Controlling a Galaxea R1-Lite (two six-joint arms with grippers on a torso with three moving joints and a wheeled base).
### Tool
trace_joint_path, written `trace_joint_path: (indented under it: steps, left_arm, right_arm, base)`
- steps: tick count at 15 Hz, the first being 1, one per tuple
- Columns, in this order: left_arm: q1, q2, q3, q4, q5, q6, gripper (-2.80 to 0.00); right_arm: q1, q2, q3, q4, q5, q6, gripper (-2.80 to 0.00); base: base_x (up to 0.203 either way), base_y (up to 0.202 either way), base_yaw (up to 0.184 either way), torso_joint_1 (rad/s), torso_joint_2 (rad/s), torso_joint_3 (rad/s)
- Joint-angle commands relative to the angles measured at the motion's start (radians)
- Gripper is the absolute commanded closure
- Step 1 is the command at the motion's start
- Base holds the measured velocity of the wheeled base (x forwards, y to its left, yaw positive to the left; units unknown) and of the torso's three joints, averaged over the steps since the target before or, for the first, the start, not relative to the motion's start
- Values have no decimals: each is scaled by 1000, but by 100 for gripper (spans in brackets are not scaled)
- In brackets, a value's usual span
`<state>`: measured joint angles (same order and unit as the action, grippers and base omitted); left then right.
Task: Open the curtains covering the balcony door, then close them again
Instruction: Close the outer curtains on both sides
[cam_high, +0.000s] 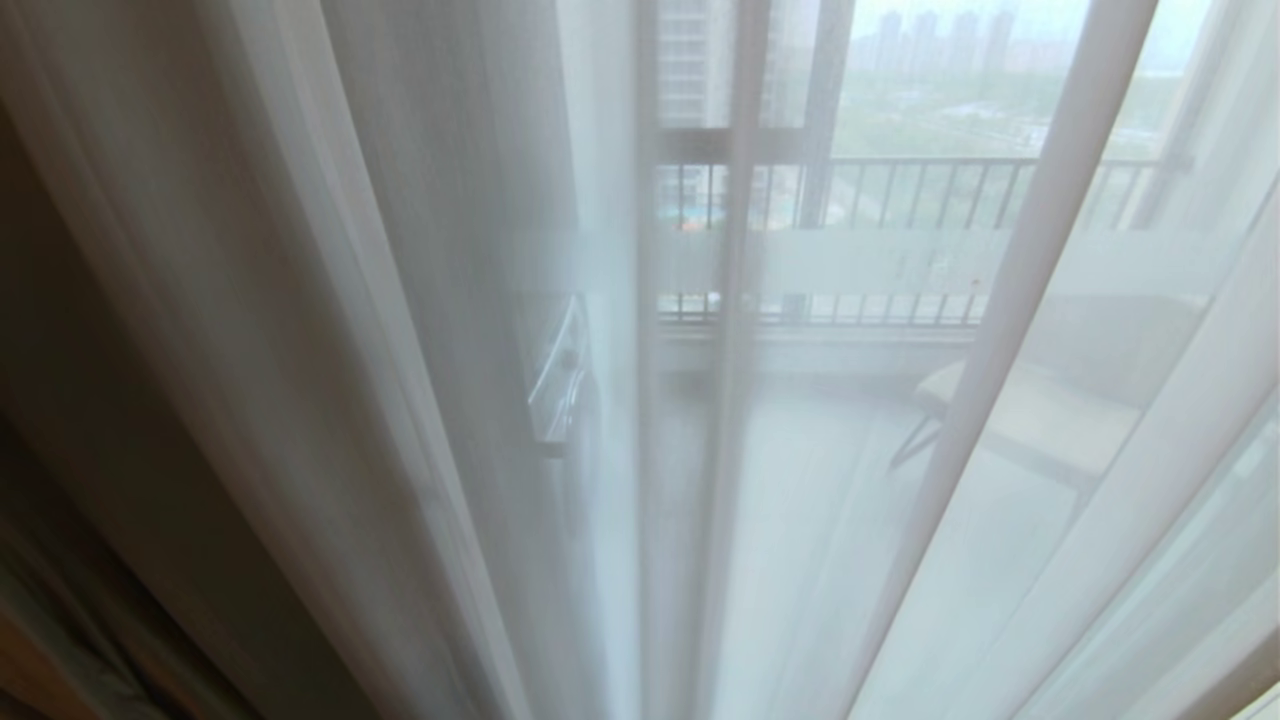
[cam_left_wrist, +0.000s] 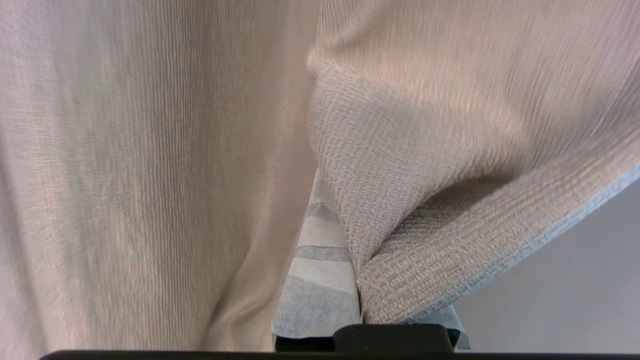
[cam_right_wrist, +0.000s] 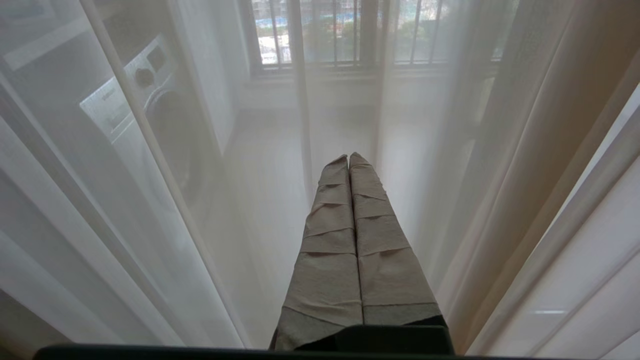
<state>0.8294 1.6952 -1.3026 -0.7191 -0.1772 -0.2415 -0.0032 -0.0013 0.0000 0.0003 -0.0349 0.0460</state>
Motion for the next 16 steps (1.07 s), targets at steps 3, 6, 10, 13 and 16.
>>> trace_joint_path:
  steps: [3, 6, 10, 13, 16]
  left_arm:
    - [-2, -195, 137, 1, -92, -44, 0]
    - [-30, -292, 230, 1, -203, -57, 0]
    - [-180, -370, 299, 0, -233, -74, 0]
    - [-314, -410, 334, -1, -232, -73, 0]
    - [-473, -447, 373, 2, -226, -71, 0]
  right_arm:
    - [0, 1, 0, 0, 0, 0, 0]
    - [0, 1, 0, 0, 0, 0, 0]
    - [0, 1, 0, 0, 0, 0, 0]
    - [0, 1, 0, 0, 0, 0, 0]
    - [0, 1, 0, 0, 0, 0, 0]
  base:
    - [0, 0, 0, 0, 0, 0]
    - [0, 0, 0, 0, 0, 0]
    - [0, 0, 0, 0, 0, 0]
    - [0, 0, 0, 0, 0, 0]
    - [0, 0, 0, 0, 0, 0]
